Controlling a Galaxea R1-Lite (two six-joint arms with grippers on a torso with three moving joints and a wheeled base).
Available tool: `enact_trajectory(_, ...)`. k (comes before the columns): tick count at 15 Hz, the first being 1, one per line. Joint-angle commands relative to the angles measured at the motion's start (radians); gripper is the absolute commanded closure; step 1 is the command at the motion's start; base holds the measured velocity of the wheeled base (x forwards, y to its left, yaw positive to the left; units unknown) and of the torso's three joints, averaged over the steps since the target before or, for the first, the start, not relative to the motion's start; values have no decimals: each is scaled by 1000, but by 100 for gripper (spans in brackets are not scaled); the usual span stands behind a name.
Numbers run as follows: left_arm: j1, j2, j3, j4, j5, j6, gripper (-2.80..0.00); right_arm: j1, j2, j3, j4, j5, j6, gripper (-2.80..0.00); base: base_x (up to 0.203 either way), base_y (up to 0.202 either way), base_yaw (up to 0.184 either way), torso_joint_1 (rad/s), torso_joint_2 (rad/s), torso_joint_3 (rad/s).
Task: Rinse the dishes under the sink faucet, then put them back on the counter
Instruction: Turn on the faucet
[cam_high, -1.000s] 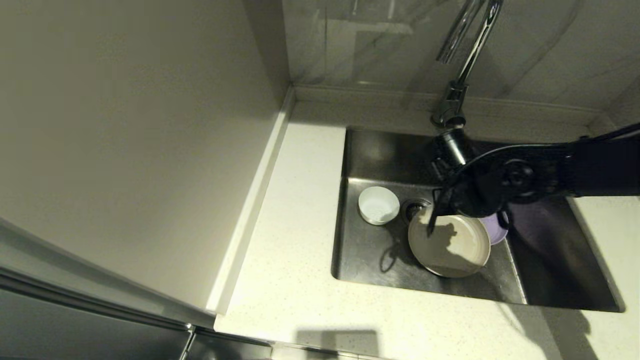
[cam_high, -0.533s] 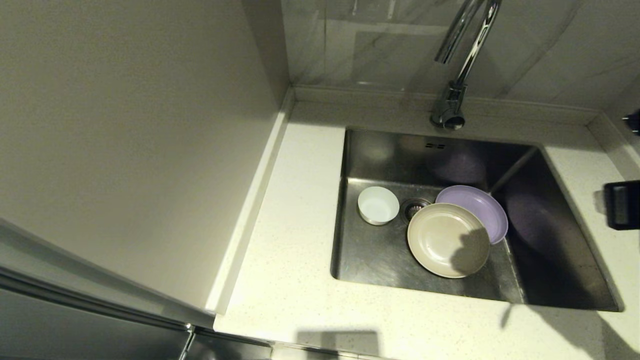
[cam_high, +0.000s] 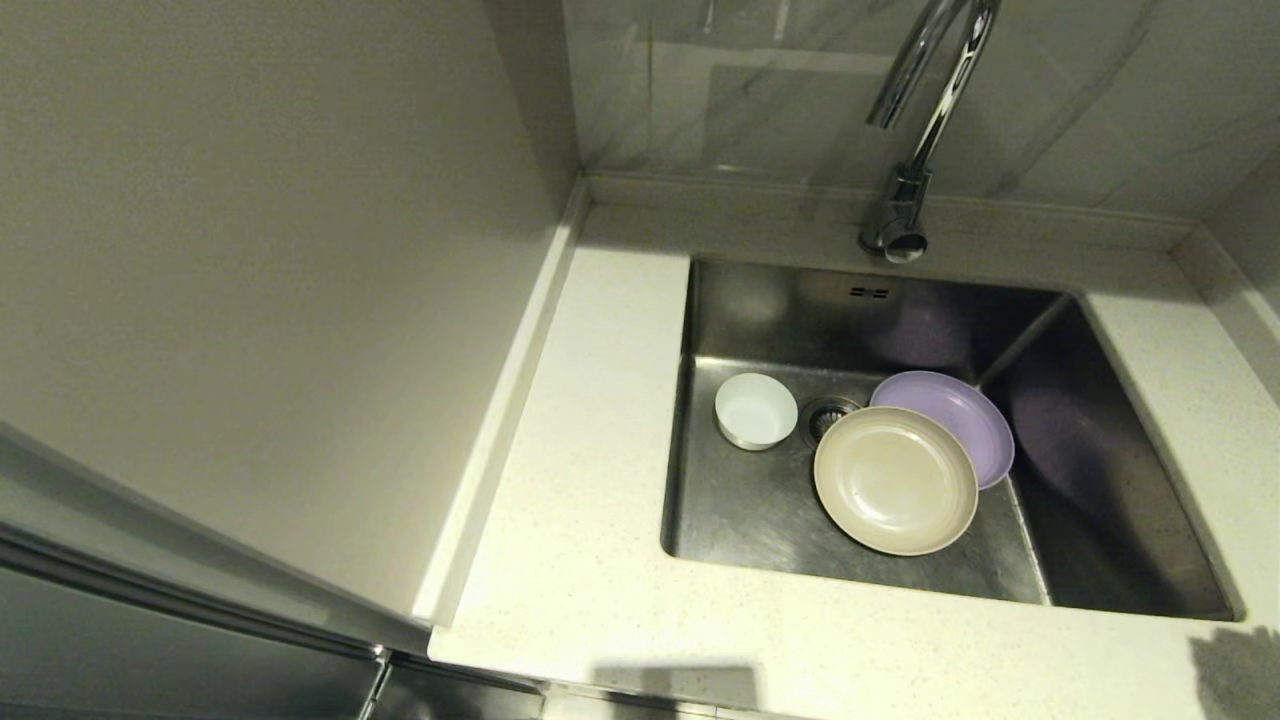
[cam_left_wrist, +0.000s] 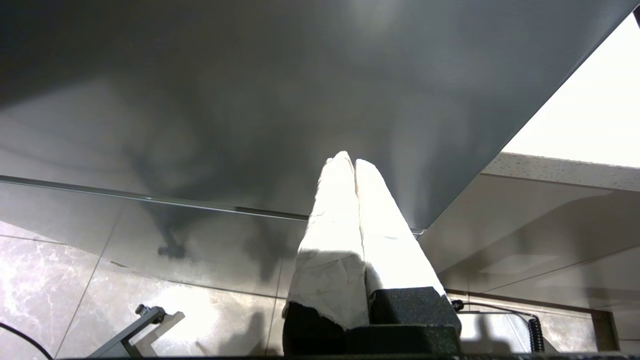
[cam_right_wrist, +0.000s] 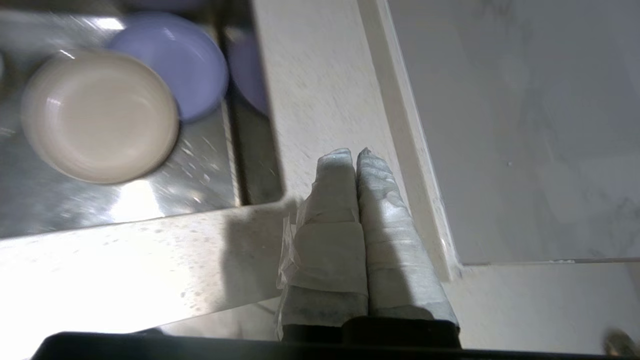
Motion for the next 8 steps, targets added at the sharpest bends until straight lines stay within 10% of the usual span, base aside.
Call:
enact_trajectory(1,0,-2,0,0,0,-1,0,-35,-220,96,-99,102,-38,0,0,0,0,0,0,0)
enact_trajectory(8,0,-2,0,0,0,-1,0,2,-278,524,-588,182,-99,0,0,0,0,0,0,0)
